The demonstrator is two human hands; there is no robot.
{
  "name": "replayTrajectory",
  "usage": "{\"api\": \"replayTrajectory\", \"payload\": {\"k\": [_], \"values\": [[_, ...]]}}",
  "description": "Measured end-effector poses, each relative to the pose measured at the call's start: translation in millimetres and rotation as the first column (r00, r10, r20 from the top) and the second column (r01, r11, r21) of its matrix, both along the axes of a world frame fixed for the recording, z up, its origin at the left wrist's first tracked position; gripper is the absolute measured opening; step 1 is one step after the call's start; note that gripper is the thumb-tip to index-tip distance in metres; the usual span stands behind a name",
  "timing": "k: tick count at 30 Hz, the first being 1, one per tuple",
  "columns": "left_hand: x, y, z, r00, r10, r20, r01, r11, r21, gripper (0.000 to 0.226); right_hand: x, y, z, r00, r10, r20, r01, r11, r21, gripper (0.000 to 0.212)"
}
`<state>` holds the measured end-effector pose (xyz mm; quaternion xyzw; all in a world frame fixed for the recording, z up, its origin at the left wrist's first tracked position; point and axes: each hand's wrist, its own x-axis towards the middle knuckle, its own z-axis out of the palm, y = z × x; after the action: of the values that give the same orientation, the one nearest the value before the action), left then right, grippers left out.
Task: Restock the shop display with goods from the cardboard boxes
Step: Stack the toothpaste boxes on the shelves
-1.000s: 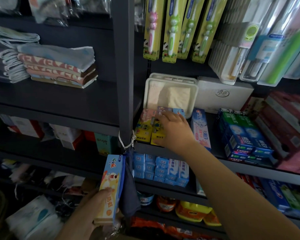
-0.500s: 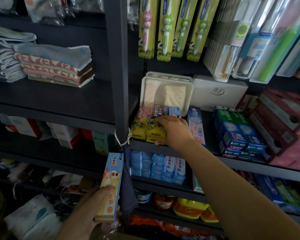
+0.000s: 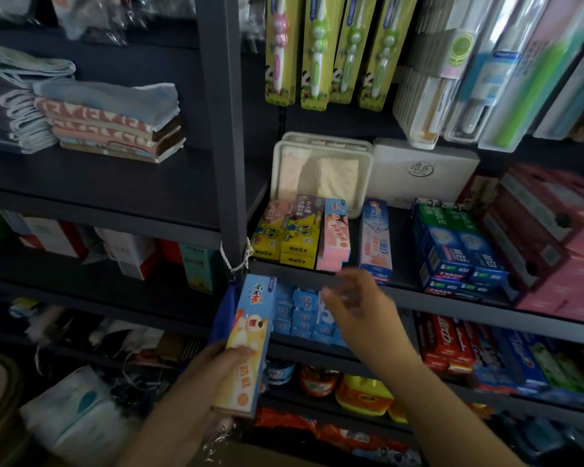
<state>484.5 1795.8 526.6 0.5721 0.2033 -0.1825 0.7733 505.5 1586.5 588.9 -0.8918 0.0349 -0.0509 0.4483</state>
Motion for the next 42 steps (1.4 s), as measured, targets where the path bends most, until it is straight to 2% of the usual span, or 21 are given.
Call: {"api": "replayTrajectory", "payload": {"k": [2, 4, 7, 9, 12, 14, 17, 18, 20, 22, 27, 31, 33, 42], "values": [[3, -14, 8, 1.0, 0.018, 0.026, -0.019, 0.999, 0.029, 0.027, -27, -2, -6, 0.973, 0.043, -0.227, -0.025, 0.996, 0.082, 0.034], [7, -32, 13, 0.998, -0.005, 0.063, -0.002, 0.993, 0.12, 0.005, -48, 2, -12, 0.925, 0.115, -0.362, -0.037, 0.975, 0.217, 0.033], [6, -57, 20, 0.989, -0.063, 0.137, 0.046, 0.991, 0.122, 0.009, -70, 9, -13, 0.899, 0.181, -0.399, 0.026, 0.887, 0.462, 0.026], [4, -75, 29, 0.98, -0.073, 0.184, 0.056, 0.994, 0.098, 0.012, -75, 7, -11, 0.915, 0.151, -0.374, 0.073, 0.85, 0.522, 0.025], [0, -94, 41, 0.961, -0.107, 0.256, 0.095, 0.994, 0.058, 0.021, -74, -2, -2, 0.937, 0.088, -0.338, 0.124, 0.819, 0.56, 0.03], [9, -108, 53, 0.941, -0.165, 0.295, 0.151, 0.986, 0.068, 0.03, -71, -8, 7, 0.943, 0.062, -0.326, 0.151, 0.795, 0.587, 0.027], [27, -124, 60, 0.925, -0.249, 0.287, 0.236, 0.969, 0.08, 0.066, -65, -22, 19, 0.94, -0.021, -0.34, 0.242, 0.744, 0.623, 0.024], [30, -129, 62, 0.926, -0.252, 0.28, 0.239, 0.968, 0.078, 0.071, -62, -29, 21, 0.939, -0.052, -0.341, 0.268, 0.734, 0.624, 0.025], [37, -139, 57, 0.924, -0.221, 0.311, 0.189, 0.973, 0.129, 0.054, -57, -44, 24, 0.935, -0.11, -0.338, 0.307, 0.731, 0.609, 0.028], [42, -147, 48, 0.9, -0.245, 0.361, 0.146, 0.949, 0.28, 0.037, -52, -58, 26, 0.931, -0.145, -0.335, 0.327, 0.74, 0.587, 0.031], [57, -172, 42, 0.756, -0.412, 0.51, 0.094, 0.838, 0.538, 0.051, -41, -80, 25, 0.934, -0.136, -0.331, 0.316, 0.747, 0.585, 0.037], [73, -183, 32, 0.711, -0.546, 0.443, 0.097, 0.7, 0.707, 0.066, -39, -88, 25, 0.934, -0.153, -0.322, 0.325, 0.737, 0.592, 0.035], [76, -185, 30, 0.689, -0.577, 0.438, 0.081, 0.663, 0.744, 0.064, -39, -92, 25, 0.936, -0.163, -0.313, 0.327, 0.731, 0.599, 0.034], [82, -190, 32, 0.657, -0.63, 0.414, 0.092, 0.612, 0.785, 0.067, -40, -105, 23, 0.944, -0.165, -0.287, 0.311, 0.739, 0.598, 0.033]]}}
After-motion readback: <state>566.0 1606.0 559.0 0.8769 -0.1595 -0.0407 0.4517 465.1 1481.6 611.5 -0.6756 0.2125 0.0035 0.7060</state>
